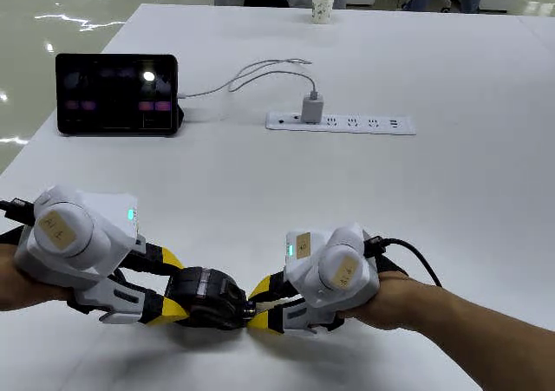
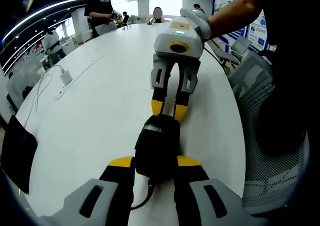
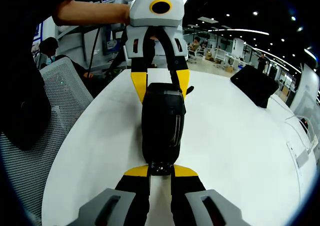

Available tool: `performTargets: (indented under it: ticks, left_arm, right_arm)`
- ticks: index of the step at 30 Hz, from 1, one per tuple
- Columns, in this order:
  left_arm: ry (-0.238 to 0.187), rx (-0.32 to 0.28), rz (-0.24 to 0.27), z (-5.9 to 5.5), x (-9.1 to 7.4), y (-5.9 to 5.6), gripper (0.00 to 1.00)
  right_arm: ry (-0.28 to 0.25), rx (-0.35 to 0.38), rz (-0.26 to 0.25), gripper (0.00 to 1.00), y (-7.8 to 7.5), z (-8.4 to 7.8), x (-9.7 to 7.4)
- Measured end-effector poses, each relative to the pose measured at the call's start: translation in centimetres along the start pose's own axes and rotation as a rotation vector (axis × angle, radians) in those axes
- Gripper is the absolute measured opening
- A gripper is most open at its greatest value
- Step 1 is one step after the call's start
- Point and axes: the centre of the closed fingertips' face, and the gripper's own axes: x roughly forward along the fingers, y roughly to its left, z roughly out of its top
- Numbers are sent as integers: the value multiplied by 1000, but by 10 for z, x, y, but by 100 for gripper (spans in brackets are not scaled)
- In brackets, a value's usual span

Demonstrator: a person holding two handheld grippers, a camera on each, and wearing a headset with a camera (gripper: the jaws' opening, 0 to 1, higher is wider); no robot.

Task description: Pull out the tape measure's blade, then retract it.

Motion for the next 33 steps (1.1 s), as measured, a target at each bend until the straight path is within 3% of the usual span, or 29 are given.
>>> performTargets:
  ticks: [20, 33]
  left_arm:
    - [-10, -3, -7, -2, 1, 1, 23]
    - [-10, -8, -13, 3, 0, -4, 23]
  right_arm:
    - [8, -27, 10, 9, 1, -1, -2]
    - [20, -32, 14, 9, 1, -7, -8]
